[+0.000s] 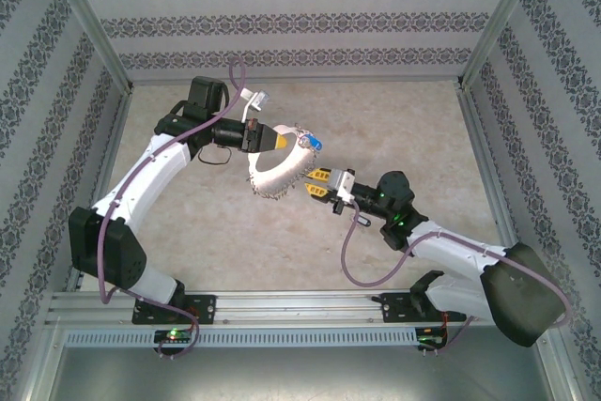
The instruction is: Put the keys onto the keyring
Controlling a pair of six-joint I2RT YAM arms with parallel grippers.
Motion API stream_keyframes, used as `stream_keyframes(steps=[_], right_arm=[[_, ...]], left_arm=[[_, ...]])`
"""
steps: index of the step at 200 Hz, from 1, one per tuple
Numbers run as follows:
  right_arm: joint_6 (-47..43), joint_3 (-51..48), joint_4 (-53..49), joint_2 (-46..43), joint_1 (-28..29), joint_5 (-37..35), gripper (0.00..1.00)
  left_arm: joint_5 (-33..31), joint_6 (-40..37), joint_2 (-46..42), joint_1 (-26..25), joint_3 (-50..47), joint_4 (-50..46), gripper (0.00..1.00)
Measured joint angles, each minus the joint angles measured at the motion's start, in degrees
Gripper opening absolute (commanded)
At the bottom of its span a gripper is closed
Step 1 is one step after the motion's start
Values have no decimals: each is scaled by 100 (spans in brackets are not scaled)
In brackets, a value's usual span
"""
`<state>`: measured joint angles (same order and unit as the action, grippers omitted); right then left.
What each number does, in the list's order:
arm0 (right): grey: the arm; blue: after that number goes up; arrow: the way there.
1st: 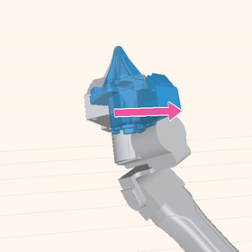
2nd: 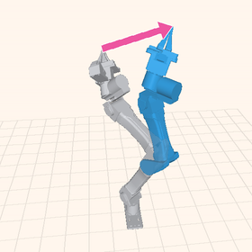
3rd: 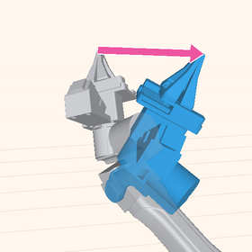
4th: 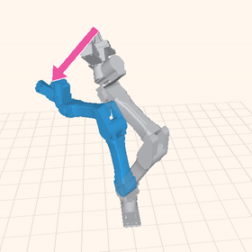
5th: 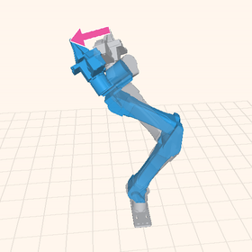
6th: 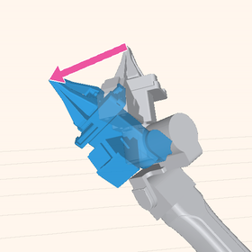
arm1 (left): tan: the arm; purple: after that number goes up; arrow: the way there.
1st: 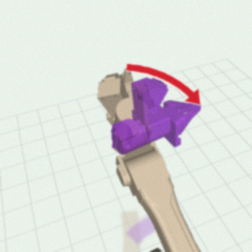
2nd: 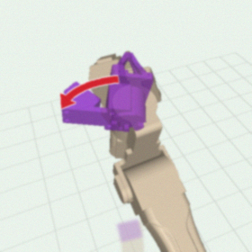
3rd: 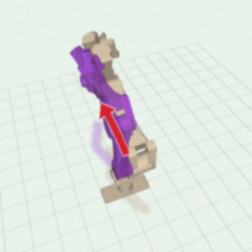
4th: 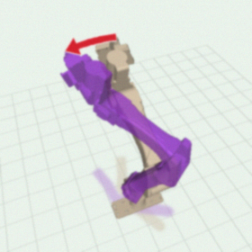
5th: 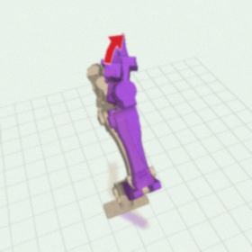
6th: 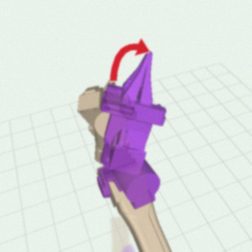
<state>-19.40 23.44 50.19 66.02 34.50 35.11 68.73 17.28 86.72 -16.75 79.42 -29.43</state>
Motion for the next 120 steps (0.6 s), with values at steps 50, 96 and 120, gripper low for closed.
stream_keyframes(steps=[50, 96, 120], right_arm=[[114, 7, 66, 0, 26, 120, 19], [153, 4, 68, 2, 101, 118, 19], [175, -26, 94, 0, 101, 111, 22]], left_arm=[[72, 4, -50, 0, 2, 9, 0], [70, 4, -85, 0, 2, 9, 0], [70, 7, -85, 0, 2, 11, 0]])
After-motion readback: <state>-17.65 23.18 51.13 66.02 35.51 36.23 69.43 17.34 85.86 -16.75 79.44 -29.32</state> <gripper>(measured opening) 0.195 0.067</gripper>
